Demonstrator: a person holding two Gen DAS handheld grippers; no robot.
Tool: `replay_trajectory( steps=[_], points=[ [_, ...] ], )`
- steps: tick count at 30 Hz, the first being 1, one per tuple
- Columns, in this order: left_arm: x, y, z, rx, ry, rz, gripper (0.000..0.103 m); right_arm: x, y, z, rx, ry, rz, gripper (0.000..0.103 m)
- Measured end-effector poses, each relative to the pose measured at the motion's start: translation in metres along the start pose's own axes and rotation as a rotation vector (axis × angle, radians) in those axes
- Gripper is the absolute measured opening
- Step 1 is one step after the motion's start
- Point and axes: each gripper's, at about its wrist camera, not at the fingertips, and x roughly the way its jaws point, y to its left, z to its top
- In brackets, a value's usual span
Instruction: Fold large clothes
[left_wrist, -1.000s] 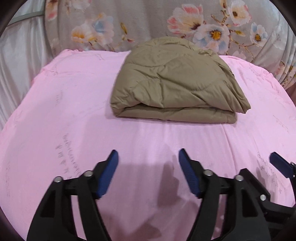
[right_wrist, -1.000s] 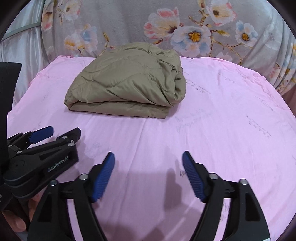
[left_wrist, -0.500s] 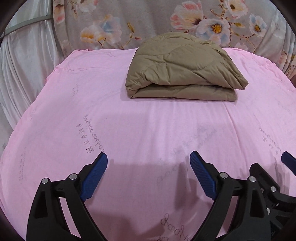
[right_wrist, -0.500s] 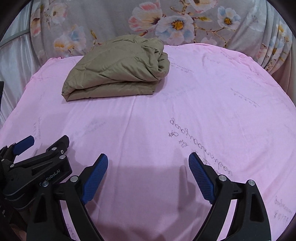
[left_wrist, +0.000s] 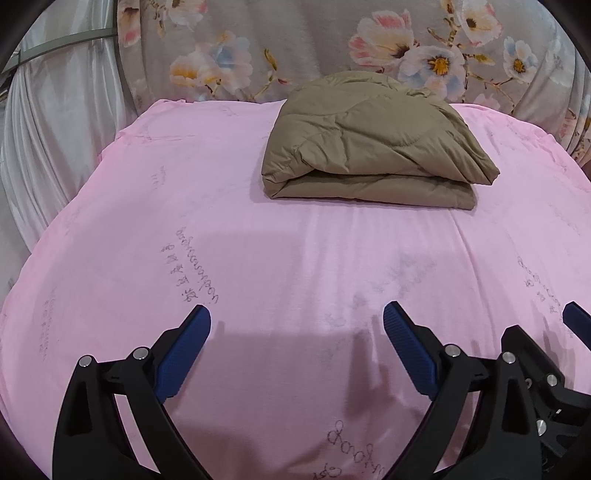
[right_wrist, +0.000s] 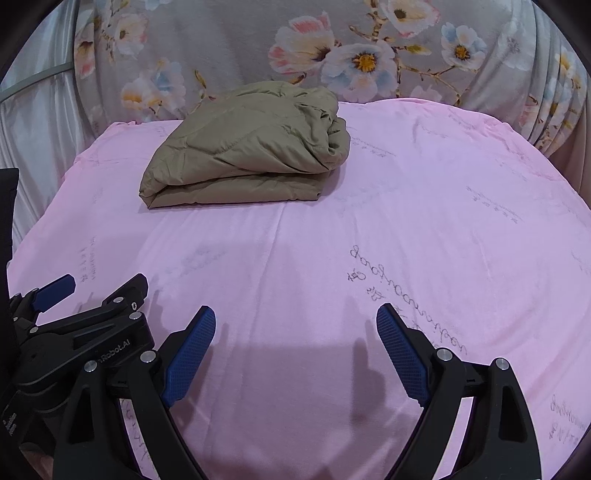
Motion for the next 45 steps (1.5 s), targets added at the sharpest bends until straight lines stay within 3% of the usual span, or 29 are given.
replay_trajectory(
  steps=[45],
  points=[
    [-0.0055,0.0000,0.0007,0.003,-0.021,0.017,0.092,0.0005,-0.0031,0.0005,0.006,-0.004,-0.003,0.087]
  ],
)
